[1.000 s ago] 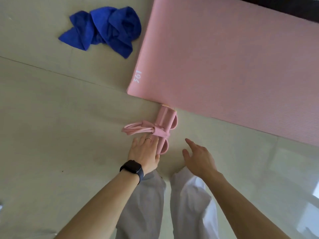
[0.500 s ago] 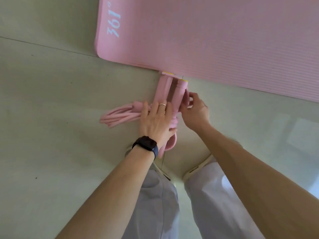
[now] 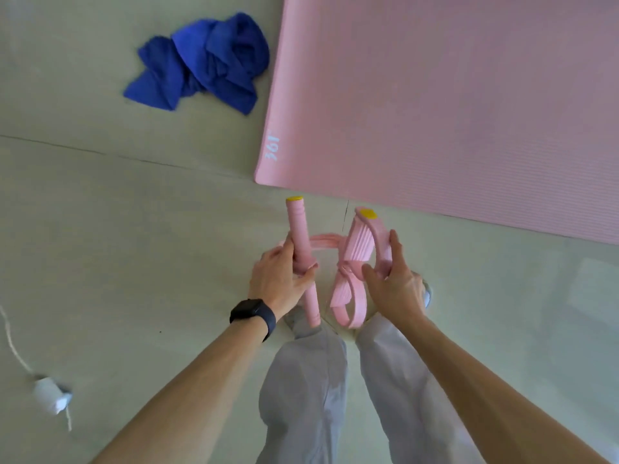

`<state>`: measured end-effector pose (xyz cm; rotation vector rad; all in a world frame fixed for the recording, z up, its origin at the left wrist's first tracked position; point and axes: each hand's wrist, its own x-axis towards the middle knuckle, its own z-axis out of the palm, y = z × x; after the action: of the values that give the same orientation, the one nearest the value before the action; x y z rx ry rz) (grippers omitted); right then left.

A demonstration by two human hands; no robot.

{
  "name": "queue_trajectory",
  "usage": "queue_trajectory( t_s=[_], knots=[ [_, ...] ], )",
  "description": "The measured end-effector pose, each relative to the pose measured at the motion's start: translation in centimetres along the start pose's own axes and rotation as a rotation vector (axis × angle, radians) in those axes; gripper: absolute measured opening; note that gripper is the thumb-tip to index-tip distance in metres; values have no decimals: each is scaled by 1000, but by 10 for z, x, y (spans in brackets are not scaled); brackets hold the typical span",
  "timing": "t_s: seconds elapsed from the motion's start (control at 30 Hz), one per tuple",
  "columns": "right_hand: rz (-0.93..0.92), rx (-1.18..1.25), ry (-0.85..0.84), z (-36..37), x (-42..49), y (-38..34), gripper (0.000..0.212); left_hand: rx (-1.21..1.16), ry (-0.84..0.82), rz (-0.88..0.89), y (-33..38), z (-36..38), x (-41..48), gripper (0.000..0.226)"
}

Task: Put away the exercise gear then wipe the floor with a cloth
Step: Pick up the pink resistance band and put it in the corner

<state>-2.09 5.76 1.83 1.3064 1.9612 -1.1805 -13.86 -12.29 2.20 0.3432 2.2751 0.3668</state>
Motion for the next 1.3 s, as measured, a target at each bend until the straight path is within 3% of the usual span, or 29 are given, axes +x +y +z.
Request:
queue_trajectory(
  t_s=[0.13, 0.33, 0.6, 0.8, 1.0, 1.2, 1.3],
  knots=[
    [-83, 85, 82, -82, -69, -25, 78, -74, 68, -30, 57, -69, -53, 38],
    [-163, 201, 188, -222, -186, -91, 81, -233, 74, -14, 172, -172, -137, 54],
    [-299, 294, 496, -349, -311, -126, 84, -485, 116, 341, 326, -273, -219, 61],
    [-232, 444, 774, -405, -414, -124, 74, -343, 69, 686, 419, -336, -283, 61],
    [-144, 643, 1023, -447, -504, -93, 81, -202, -117, 1000, 507, -356, -352, 70],
    [-44, 710, 1259, -489, -585, -33, 58, -97, -228, 1233, 603, -325, -421, 72],
    [-9, 741, 1361, -510, -619, 8, 57, -58, -297, 1337, 652, -295, -459, 70]
  ],
)
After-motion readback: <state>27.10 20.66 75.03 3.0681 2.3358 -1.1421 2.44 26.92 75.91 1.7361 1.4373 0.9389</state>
